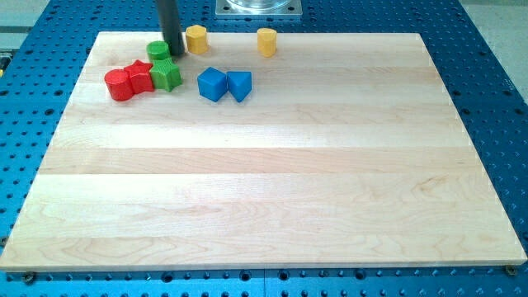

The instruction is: Place the yellow blocks above the blue blocks

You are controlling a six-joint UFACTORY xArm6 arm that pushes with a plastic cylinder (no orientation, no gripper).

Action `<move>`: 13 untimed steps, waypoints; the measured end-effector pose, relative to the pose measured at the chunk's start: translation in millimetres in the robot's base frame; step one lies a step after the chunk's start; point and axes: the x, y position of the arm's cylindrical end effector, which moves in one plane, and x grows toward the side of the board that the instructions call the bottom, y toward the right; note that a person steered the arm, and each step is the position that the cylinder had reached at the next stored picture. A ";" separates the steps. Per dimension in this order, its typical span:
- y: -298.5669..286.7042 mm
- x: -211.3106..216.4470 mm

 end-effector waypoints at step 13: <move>78.8 -17.9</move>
